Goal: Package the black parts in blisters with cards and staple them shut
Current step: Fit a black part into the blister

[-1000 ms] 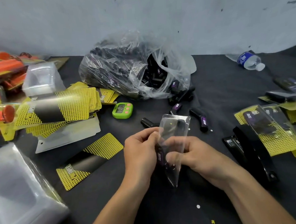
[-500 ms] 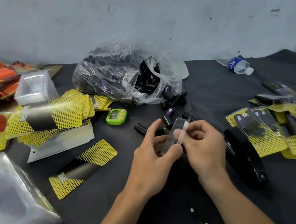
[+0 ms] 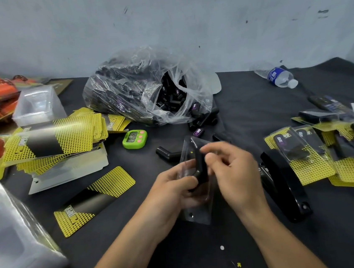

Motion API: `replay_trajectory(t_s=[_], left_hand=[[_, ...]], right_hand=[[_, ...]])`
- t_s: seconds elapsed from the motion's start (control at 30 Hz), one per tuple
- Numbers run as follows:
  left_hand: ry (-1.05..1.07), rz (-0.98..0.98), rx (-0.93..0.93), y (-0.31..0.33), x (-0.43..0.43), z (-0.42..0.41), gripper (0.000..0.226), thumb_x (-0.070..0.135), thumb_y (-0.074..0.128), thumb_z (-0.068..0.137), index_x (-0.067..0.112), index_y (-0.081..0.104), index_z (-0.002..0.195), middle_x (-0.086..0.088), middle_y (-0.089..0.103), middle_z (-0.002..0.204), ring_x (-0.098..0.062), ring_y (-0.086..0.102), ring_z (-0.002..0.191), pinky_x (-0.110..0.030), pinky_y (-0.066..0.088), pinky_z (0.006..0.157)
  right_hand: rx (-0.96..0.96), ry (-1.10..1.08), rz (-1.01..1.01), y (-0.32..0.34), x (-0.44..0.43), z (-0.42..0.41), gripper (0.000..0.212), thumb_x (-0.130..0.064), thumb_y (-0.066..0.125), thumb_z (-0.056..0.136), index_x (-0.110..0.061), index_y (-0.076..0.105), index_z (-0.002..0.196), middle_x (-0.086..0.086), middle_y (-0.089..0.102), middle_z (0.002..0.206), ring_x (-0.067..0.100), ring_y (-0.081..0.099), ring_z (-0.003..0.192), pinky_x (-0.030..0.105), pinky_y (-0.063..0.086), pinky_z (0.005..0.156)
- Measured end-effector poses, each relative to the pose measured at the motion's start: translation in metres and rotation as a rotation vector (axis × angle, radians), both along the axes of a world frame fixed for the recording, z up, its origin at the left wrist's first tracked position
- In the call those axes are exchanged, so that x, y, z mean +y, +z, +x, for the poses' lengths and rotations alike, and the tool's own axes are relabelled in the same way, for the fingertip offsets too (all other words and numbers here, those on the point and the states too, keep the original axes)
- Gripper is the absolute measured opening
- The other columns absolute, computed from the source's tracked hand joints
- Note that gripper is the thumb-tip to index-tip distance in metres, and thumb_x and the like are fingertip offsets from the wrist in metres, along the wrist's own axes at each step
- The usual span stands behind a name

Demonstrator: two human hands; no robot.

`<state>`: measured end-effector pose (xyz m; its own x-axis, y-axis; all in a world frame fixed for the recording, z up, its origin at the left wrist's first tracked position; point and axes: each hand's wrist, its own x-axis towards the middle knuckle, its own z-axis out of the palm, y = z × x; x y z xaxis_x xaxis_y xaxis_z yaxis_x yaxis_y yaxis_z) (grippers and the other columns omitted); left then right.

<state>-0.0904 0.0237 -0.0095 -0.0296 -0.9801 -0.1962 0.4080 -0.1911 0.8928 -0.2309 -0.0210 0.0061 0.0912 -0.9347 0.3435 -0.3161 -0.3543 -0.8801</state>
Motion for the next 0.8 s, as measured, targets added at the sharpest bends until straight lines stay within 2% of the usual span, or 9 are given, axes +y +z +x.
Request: replay_trajectory(t_s=[0.07, 0.2, 0.27, 0.37, 0.43, 0.5, 0.57, 0.63, 0.8], left_hand=[[-0.011, -0.012, -0.026, 0.003, -0.001, 0.003, 0.041, -0.012, 0.05, 0.096, 0.011, 0.076, 0.117, -0.021, 0.075, 0.108, -0.033, 0.074, 0.094, -0.051, 0.061, 0.087], [-0.065, -0.051, -0.107, 0.002, 0.002, -0.003, 0.041, 0.0, 0.057, 0.089, 0.011, 0.069, 0.127, -0.013, 0.073, 0.096, -0.025, 0.072, 0.083, -0.043, 0.061, 0.076], [-0.061, -0.073, -0.129, 0.001, 0.003, -0.005, 0.043, 0.004, 0.057, 0.087, 0.011, 0.068, 0.127, -0.009, 0.074, 0.095, -0.022, 0.072, 0.082, -0.04, 0.059, 0.076], [-0.016, -0.081, -0.111, 0.005, 0.004, -0.004, 0.039, -0.003, 0.052, 0.096, 0.013, 0.071, 0.127, -0.012, 0.076, 0.115, -0.026, 0.073, 0.1, -0.038, 0.061, 0.082], [0.007, -0.008, -0.019, 0.009, 0.003, -0.003, 0.03, 0.012, 0.058, 0.097, 0.015, 0.074, 0.122, -0.015, 0.075, 0.117, -0.028, 0.072, 0.101, -0.038, 0.06, 0.078], [-0.041, 0.068, 0.06, 0.013, 0.004, 0.0, 0.037, 0.031, 0.049, 0.103, 0.013, 0.072, 0.125, -0.015, 0.073, 0.117, -0.029, 0.069, 0.102, -0.045, 0.059, 0.081], [-0.076, 0.047, -0.004, 0.015, 0.004, 0.004, 0.04, 0.027, 0.043, 0.105, 0.009, 0.067, 0.131, -0.016, 0.069, 0.117, -0.032, 0.064, 0.107, -0.053, 0.055, 0.093], [-0.103, -0.008, -0.037, 0.015, 0.006, 0.005, 0.037, 0.018, 0.044, 0.102, 0.012, 0.066, 0.131, -0.013, 0.068, 0.113, -0.031, 0.062, 0.106, -0.051, 0.055, 0.091], [-0.223, -0.054, 0.007, 0.014, 0.008, 0.003, 0.046, 0.03, 0.056, 0.088, 0.022, 0.067, 0.132, -0.007, 0.069, 0.121, -0.023, 0.063, 0.111, -0.054, 0.054, 0.098]], right_hand=[[-0.054, -0.062, -0.003, 0.003, 0.003, -0.004, 0.02, -0.023, 0.074, 0.09, -0.038, 0.067, 0.101, -0.009, 0.068, 0.064, 0.006, 0.062, 0.057, 0.013, 0.045, 0.055], [0.064, -0.215, -0.056, -0.001, 0.007, -0.001, 0.066, -0.037, 0.084, 0.076, -0.046, 0.049, 0.131, -0.016, 0.063, 0.086, -0.004, 0.061, 0.087, 0.012, 0.042, 0.07], [0.044, -0.217, 0.018, -0.003, 0.003, -0.001, 0.079, -0.037, 0.087, 0.074, -0.047, 0.043, 0.139, -0.019, 0.058, 0.098, -0.005, 0.058, 0.093, 0.014, 0.044, 0.074], [-0.132, -0.088, 0.239, -0.005, -0.005, -0.002, 0.059, -0.027, 0.085, 0.08, -0.042, 0.057, 0.13, -0.009, 0.069, 0.083, 0.003, 0.067, 0.075, 0.031, 0.055, 0.075], [-0.196, -0.045, 0.296, -0.007, -0.007, -0.002, 0.039, -0.017, 0.079, 0.084, -0.038, 0.068, 0.116, -0.005, 0.07, 0.075, 0.008, 0.066, 0.067, 0.034, 0.054, 0.068], [-0.232, -0.045, 0.301, -0.008, -0.005, -0.001, 0.033, -0.011, 0.071, 0.085, -0.038, 0.07, 0.105, -0.005, 0.067, 0.066, 0.007, 0.06, 0.056, 0.028, 0.048, 0.056], [-0.179, -0.102, 0.247, -0.008, -0.001, 0.001, 0.03, -0.012, 0.067, 0.085, -0.038, 0.067, 0.099, -0.007, 0.068, 0.062, 0.003, 0.055, 0.048, 0.022, 0.043, 0.048], [-0.096, -0.172, 0.185, -0.006, 0.004, 0.007, 0.027, -0.015, 0.068, 0.085, -0.037, 0.063, 0.098, -0.011, 0.071, 0.063, 0.002, 0.06, 0.049, 0.025, 0.044, 0.052], [0.094, -0.318, 0.054, 0.001, 0.013, 0.009, 0.037, -0.026, 0.07, 0.081, -0.039, 0.053, 0.111, -0.006, 0.064, 0.061, 0.002, 0.062, 0.063, 0.024, 0.04, 0.061]])
